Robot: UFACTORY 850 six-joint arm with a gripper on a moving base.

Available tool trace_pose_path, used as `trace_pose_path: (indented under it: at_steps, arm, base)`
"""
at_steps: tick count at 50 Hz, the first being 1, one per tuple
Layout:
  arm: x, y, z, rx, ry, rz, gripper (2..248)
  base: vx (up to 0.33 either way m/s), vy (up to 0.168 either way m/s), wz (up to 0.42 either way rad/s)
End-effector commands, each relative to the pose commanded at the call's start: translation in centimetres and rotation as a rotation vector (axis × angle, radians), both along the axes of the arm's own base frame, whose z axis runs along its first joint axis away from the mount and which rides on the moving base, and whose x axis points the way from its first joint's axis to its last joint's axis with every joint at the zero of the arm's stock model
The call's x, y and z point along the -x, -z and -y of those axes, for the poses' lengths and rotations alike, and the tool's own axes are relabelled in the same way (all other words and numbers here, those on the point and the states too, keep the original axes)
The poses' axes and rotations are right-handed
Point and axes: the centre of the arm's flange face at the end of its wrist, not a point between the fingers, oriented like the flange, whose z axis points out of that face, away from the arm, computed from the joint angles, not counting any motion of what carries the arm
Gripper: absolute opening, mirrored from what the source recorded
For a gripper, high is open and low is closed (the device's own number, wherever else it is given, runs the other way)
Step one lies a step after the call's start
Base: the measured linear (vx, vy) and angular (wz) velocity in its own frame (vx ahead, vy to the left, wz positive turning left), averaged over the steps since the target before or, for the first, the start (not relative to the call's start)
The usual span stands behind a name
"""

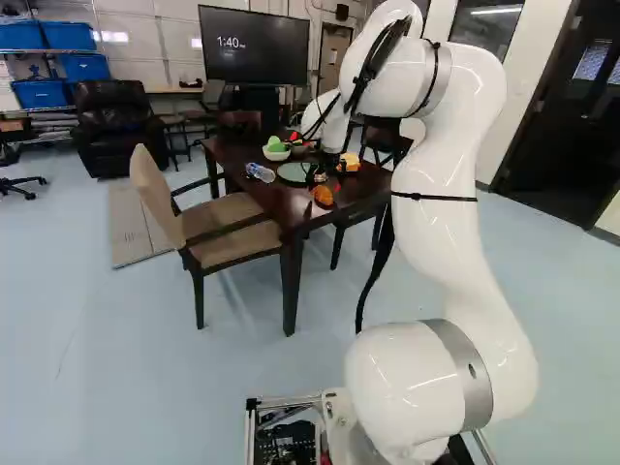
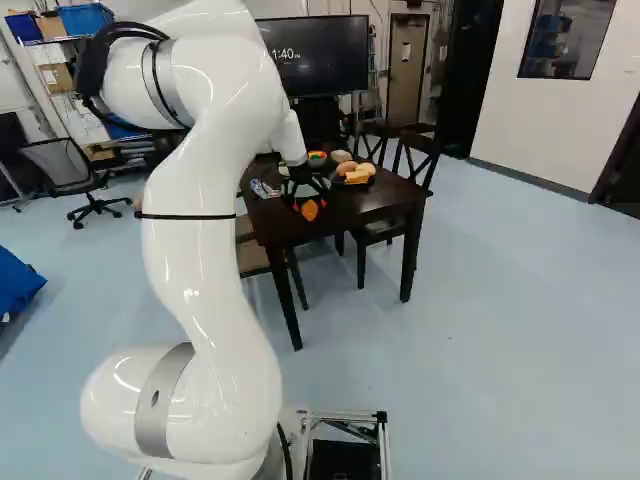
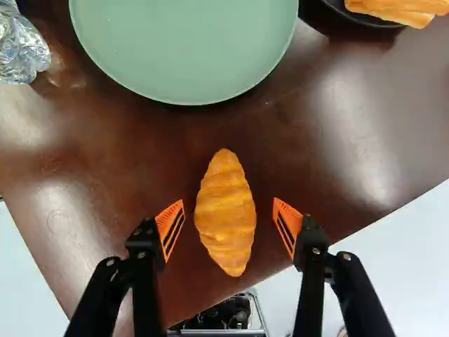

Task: Move the croissant to the empty plate

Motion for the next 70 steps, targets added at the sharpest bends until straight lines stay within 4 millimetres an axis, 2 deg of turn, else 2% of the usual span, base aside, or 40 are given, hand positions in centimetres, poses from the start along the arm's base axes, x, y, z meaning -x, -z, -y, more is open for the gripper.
trace_pose_path:
  at_steps: [4,5,9,10,14,15,20,21,25,26,47,70]
  arm:
    - [0.0,0.0,0.0,0.0,0.0,0.0,182]
    - [0.0,0.0,0.0,0.0,0.0,0.0,170]
    - [0.0,0.0,0.0,0.0,0.0,0.0,170]
    - [0.0,0.0,0.0,0.0,0.0,0.0,158]
    - [0.0,0.0,0.0,0.0,0.0,0.0,158]
    - [0.0,0.0,0.0,0.0,0.0,0.0,146]
    - [0.0,0.0,0.0,0.0,0.0,0.0,146]
    - [0.0,0.0,0.0,0.0,0.0,0.0,133]
    - [0.0,0.0,0.0,0.0,0.0,0.0,133]
    - [0.0,0.0,0.0,0.0,0.0,0.0,124]
    - [0.0,-0.1,0.0,0.0,0.0,0.002,126]
    - [0.9,-3.1,0.0,0.0,0.0,0.042,126]
  base:
    - [0.0,0.0,0.0]
    - [0.0,0.0,0.0]
    - [0.0,0.0,0.0]
    - [0.0,0.0,0.0]
    - [0.0,0.0,0.0]
    - [0.0,0.0,0.0]
    - [0.0,0.0,0.0]
    - [0.0,0.0,0.0]
    - [0.0,0.0,0.0]
    - [0.0,0.0,0.0]
    - [0.0,0.0,0.0]
    - [0.0,0.0,0.0]
